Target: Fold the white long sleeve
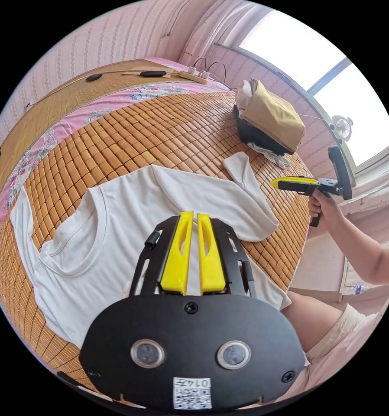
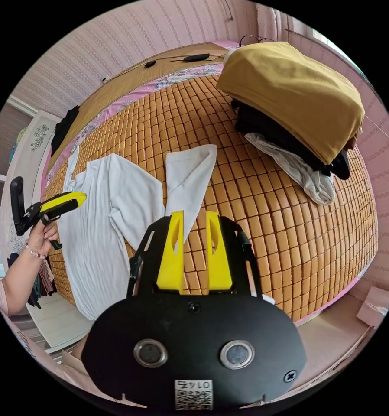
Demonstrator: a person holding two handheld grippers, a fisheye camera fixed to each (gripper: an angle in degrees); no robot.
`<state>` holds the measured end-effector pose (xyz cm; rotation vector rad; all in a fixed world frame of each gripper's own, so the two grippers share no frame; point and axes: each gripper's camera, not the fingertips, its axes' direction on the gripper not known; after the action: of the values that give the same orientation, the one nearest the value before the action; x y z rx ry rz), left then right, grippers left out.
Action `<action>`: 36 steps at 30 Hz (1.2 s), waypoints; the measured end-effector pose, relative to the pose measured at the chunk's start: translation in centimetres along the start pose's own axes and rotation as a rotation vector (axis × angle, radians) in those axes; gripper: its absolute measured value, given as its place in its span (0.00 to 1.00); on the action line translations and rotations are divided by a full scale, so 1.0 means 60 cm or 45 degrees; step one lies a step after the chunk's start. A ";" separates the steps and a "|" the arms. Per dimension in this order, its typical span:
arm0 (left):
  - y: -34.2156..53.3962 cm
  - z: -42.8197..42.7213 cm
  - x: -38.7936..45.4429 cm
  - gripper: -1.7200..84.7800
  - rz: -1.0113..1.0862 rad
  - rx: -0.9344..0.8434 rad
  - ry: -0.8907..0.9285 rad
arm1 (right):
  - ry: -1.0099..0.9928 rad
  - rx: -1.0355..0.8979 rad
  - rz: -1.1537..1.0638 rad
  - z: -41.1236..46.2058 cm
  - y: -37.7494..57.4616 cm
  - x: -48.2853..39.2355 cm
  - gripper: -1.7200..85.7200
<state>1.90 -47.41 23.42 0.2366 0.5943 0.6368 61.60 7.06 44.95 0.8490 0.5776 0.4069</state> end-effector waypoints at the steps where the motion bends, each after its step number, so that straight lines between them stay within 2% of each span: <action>1: -0.024 0.015 0.003 0.03 0.012 -0.017 -0.015 | 0.023 0.033 0.036 0.016 -0.020 0.005 0.11; 6: -0.110 0.073 0.007 0.06 0.018 -0.057 -0.066 | 0.098 0.100 0.119 0.066 -0.071 0.013 0.12; 11: -0.175 0.129 0.014 0.08 0.011 -0.117 -0.158 | 0.108 0.061 0.107 0.082 -0.045 0.026 0.03; 15: -0.194 0.150 0.021 0.08 0.016 -0.139 -0.162 | 0.068 0.143 0.212 0.008 0.062 0.066 0.01; 21: -0.221 0.161 0.027 0.07 0.051 -0.145 -0.157 | 0.200 0.142 0.393 -0.134 0.246 0.111 0.02; 26: -0.239 0.166 0.031 0.07 0.055 -0.154 -0.152 | 0.318 0.267 0.497 -0.146 0.289 0.167 0.06; 32: -0.256 0.157 0.039 0.07 0.050 -0.105 -0.168 | 0.293 0.094 0.499 -0.068 0.296 0.200 0.13; 36: -0.266 0.180 0.040 0.07 0.051 -0.171 -0.194 | 0.345 0.002 0.460 -0.012 0.296 0.202 0.11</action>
<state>17.59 -58.77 24.99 0.1698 0.3995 0.6879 68.59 24.81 54.90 0.9081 0.6749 0.8598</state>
